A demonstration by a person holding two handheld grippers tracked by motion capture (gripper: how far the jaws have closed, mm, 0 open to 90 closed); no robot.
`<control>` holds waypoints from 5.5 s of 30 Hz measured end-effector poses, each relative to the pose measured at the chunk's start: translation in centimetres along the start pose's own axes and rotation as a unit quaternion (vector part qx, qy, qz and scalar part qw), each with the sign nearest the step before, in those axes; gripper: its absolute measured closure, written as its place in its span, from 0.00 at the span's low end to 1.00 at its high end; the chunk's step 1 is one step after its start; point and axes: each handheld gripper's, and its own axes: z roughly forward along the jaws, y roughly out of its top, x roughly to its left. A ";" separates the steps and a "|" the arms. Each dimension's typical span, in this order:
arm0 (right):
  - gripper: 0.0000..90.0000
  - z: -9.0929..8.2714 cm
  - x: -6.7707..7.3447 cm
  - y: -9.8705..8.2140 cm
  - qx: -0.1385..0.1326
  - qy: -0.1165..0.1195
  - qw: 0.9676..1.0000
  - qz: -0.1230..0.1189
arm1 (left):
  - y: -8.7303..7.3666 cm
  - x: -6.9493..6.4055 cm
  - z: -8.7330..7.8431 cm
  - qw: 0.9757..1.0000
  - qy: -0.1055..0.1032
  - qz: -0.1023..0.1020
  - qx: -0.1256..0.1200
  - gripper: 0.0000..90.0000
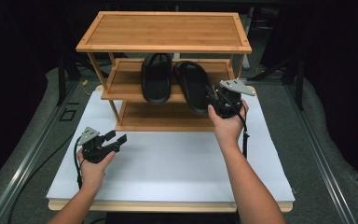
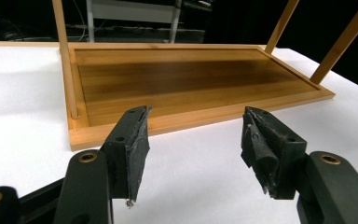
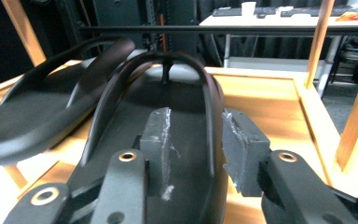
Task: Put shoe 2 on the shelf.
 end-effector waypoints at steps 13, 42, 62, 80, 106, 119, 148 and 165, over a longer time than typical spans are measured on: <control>0.68 0.8 0.0 -1.9 0.003 -0.013 1.000 -0.001 | 0.1 0.0 0.1 1.000 -0.002 0.000 0.001 0.46; 0.67 5.3 4.0 -1.8 -0.020 -0.076 0.997 0.018 | 6.5 -2.3 1.8 0.998 -0.035 0.017 -0.039 0.45; 0.57 6.1 5.4 -1.1 0.003 -0.043 0.999 0.010 | 12.2 -4.6 4.7 0.997 -0.026 0.033 -0.066 0.42; 0.55 6.7 6.3 -1.2 -0.002 -0.057 0.998 0.000 | 13.2 -3.8 6.3 0.998 -0.008 0.023 -0.054 0.44; 0.54 1.1 3.7 -0.7 0.003 -0.006 1.000 -0.024 | 13.3 -3.2 2.2 0.997 -0.004 0.052 -0.060 0.44; 0.52 -2.9 1.7 -1.6 0.014 0.017 0.999 -0.032 | 13.3 -2.8 -0.5 0.996 -0.014 0.056 -0.065 0.44; 0.47 -10.5 -3.3 -8.0 0.056 0.011 0.997 -0.043 | 6.9 -0.9 -5.1 0.998 -0.017 0.053 -0.036 0.43; 0.41 -10.0 -3.8 -12.6 0.062 0.019 0.997 -0.041 | 0.5 0.8 -3.5 0.999 -0.011 0.052 0.005 0.42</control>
